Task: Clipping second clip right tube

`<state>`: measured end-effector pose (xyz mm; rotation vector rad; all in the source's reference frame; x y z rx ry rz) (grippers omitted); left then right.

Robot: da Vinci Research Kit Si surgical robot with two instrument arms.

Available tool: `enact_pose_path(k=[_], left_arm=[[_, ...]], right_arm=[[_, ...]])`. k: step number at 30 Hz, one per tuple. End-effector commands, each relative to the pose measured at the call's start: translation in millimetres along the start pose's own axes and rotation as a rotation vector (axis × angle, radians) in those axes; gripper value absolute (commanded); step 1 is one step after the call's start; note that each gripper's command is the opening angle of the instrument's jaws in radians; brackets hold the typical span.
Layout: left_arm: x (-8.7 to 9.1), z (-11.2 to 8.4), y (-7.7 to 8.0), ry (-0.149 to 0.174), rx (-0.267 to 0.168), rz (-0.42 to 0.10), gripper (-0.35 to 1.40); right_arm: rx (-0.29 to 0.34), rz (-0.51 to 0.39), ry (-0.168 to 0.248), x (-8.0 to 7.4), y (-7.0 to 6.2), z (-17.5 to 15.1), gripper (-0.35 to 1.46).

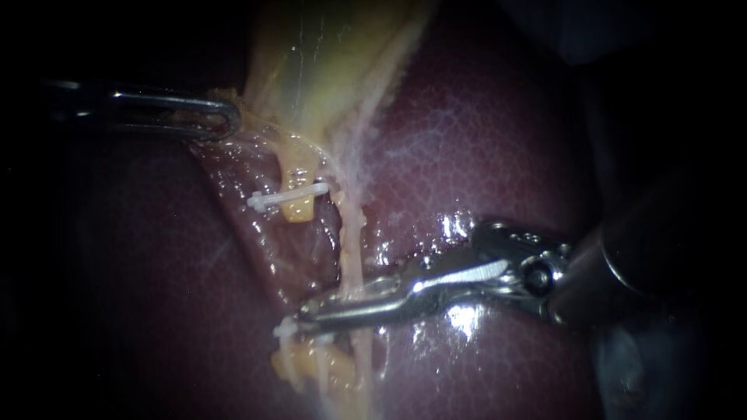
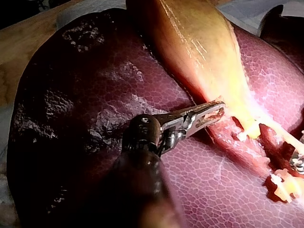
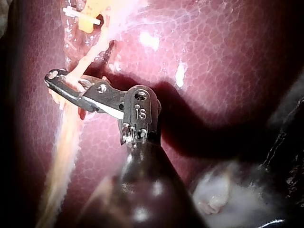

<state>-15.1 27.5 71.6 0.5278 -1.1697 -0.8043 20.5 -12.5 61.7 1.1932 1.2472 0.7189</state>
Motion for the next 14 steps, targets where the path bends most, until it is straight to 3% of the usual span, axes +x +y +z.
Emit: enact_pose_path(k=[1,14], left_arm=[[0.0,0.0,0.0,0.000,0.000,0.000,-0.35],[-0.1,-0.2,0.0,0.000,-0.002,-0.001,-0.35]], right_arm=[[-0.001,0.000,-0.002,0.1,-0.1,0.0,-0.35],[-0.010,0.006,-0.006,0.1,0.0,-0.1,-0.35]])
